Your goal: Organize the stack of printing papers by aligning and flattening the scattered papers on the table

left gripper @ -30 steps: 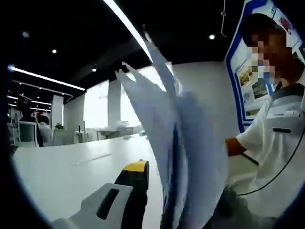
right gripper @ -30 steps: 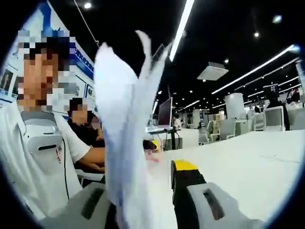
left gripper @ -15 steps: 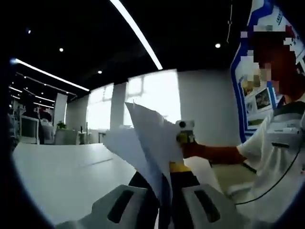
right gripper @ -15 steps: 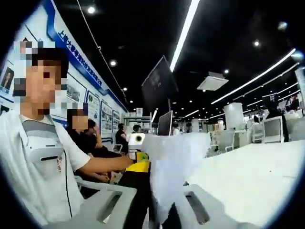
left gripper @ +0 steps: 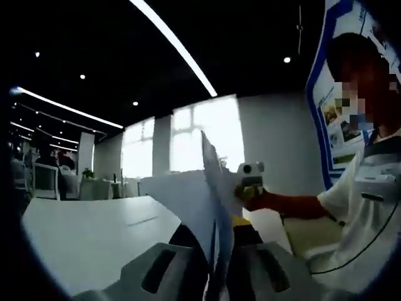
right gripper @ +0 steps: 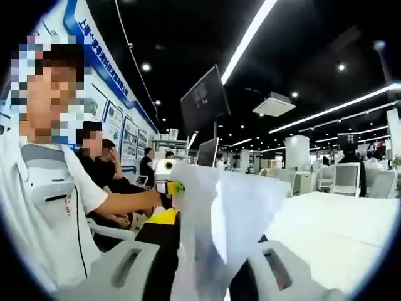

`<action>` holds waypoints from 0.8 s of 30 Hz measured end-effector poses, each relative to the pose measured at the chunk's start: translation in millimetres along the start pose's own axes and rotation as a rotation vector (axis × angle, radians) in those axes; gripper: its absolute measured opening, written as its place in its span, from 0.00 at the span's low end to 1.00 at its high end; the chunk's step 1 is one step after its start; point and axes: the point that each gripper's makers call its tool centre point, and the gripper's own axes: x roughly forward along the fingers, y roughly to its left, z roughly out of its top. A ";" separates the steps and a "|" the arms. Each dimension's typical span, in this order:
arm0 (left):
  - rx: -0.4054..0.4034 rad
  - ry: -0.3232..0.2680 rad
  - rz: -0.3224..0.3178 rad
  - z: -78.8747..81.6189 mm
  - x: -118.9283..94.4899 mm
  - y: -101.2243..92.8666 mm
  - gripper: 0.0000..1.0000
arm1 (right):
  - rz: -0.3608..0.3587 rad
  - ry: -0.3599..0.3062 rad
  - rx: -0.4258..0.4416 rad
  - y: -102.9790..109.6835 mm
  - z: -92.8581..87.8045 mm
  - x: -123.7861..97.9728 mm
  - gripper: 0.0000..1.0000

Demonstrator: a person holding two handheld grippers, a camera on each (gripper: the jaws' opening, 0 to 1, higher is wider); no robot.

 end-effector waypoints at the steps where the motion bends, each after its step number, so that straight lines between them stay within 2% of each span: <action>1: -0.002 -0.010 -0.016 -0.4 -1.4 -2.0 0.06 | 0.013 -0.025 0.010 2.0 3.4 -1.3 0.03; 2: -0.049 -0.038 -0.062 1.7 -2.5 -9.9 0.06 | 0.051 -0.073 0.024 7.2 10.5 -4.4 0.00; 5: -0.046 -0.020 -0.049 -6.0 -2.9 -6.9 0.06 | 0.036 -0.043 -0.018 8.3 7.3 -2.4 0.00; 6: -0.079 -0.025 -0.058 -5.8 -3.6 -7.5 0.06 | 0.041 -0.056 -0.024 8.6 9.6 -2.3 0.01; 7: -0.131 -0.031 -0.071 -5.2 -4.6 -8.3 0.06 | 0.031 -0.098 -0.024 5.1 17.3 -1.5 0.09; 8: -0.121 -0.028 -0.062 -6.2 -5.7 -3.1 0.06 | 0.009 -0.097 -0.009 0.0 19.2 -2.4 0.21; 9: -0.110 -0.020 -0.055 -8.1 -5.4 -2.5 0.06 | 0.005 -0.098 0.001 -2.8 21.3 -2.6 0.19; 10: -0.105 -0.010 -0.045 -10.4 -5.5 -0.4 0.06 | -0.009 -0.113 -0.039 -5.2 25.3 -3.7 0.02; 11: -0.113 -0.008 -0.055 -11.7 -5.4 -2.7 0.06 | -0.003 -0.079 -0.076 -3.0 21.5 -5.1 0.00; 13: -0.097 0.006 -0.037 -14.9 -4.3 -2.7 0.06 | -0.023 -0.080 -0.129 -0.6 24.3 -6.4 0.00; 15: -0.095 -0.001 -0.032 -14.7 -5.2 -2.4 0.06 | -0.014 -0.080 -0.118 2.5 25.5 -8.1 0.00; 16: -0.059 0.000 -0.010 -14.6 -6.7 -0.1 0.10 | -0.012 -0.074 -0.115 4.2 26.1 -8.2 0.00; 17: 0.000 -0.015 0.010 -11.3 -7.8 1.6 0.19 | -0.020 -0.068 -0.120 3.6 26.8 -9.4 0.00; 18: 0.005 -0.045 0.021 -5.2 -9.1 2.6 0.28 | -0.018 -0.064 -0.110 2.2 26.7 -9.8 0.00; 19: -0.024 -0.063 0.007 0.5 -10.7 0.3 0.34 | -0.018 -0.063 -0.109 2.2 26.9 -9.9 0.00; 20: -0.036 -0.091 0.010 9.0 -11.9 1.5 0.36 | -0.025 -0.055 -0.111 0.3 25.8 -9.5 0.00; 21: -0.011 -0.114 0.019 17.6 -13.0 5.4 0.36 | -0.019 -0.057 -0.112 0.8 25.9 -10.1 0.00; 23: 0.015 -0.110 0.020 25.3 -12.2 5.9 0.34 | -0.006 -0.062 -0.108 1.2 26.3 -9.1 0.00; 24: 0.023 -0.107 0.014 27.2 -10.7 5.2 0.31 | -0.003 -0.062 -0.074 1.0 25.7 -8.4 0.00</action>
